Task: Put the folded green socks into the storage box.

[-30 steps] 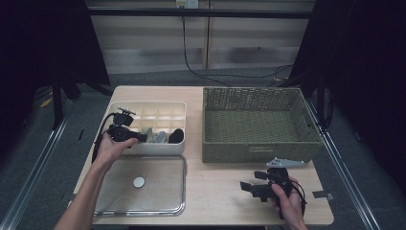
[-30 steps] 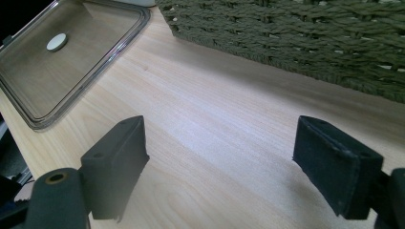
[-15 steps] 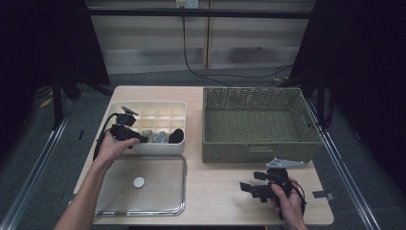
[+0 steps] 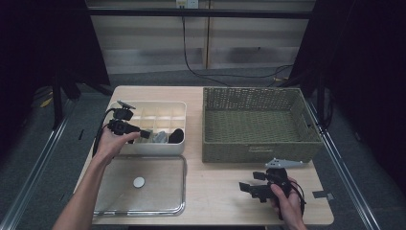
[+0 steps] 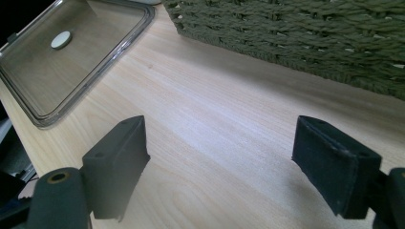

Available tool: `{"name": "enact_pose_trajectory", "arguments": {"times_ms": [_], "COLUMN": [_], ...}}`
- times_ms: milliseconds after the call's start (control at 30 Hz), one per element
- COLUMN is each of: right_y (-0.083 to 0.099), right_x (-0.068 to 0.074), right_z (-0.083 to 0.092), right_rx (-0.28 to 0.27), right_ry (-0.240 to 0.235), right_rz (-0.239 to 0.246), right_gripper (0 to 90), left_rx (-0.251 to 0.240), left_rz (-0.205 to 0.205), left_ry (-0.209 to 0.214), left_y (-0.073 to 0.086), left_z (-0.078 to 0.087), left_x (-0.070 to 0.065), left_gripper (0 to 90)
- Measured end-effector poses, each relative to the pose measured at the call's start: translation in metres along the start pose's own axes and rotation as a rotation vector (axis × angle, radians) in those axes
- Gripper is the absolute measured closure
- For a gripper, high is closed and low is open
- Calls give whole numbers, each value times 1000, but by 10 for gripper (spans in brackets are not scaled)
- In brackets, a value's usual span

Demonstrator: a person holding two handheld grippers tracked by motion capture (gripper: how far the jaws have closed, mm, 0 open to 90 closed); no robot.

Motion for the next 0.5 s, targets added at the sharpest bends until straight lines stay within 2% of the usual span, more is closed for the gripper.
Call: {"name": "enact_pose_trajectory", "arguments": {"times_ms": [67,133,167,200,267,333,400,467,500], "right_y": [0,0,0,0,1,2,2,2,2], "right_x": [0,0,0,0,-1,-1,-1,-1,0], "right_z": [0,1,2,2,3,3,3,3,2], "right_rx": [3,-2,-1,-2,-1,1,1,1,2], "right_ry": [2,1,-1,-1,0,0,-2,-3,-4], "right_rz": [-1,-1,-3,-2,-1,-6,-6,0,-4], "right_gripper": [190,189,190,190,189,189,189,185,183], "left_rx": [-6,6,4,-3,5,12,29,41,56], "left_rz": [-5,-9,-9,-14,-31,-20,-35,-21,-39], "left_ry": [-4,-39,-19,-1,0,1,6,10,1], "left_y": [-4,-5,-5,-4,-2,0,2,3,5], "left_z": [-2,-6,-7,-8,-8,-8,-7,-10,-11], "left_x": [-3,-2,-4,-5,-5,-3,-1,-1,1], "left_gripper": [428,433,462,598,753,768,772,776,778]}}
Point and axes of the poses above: each handheld gripper's, and its own axes: z roughly backward along the jaws, y roughly out of its underside, x roughly to its left, the point moved 9 cm from there along -z, roughly forward along the jaws, and after that the axes turned 4 degrees about -y, right-handed, at the moved point
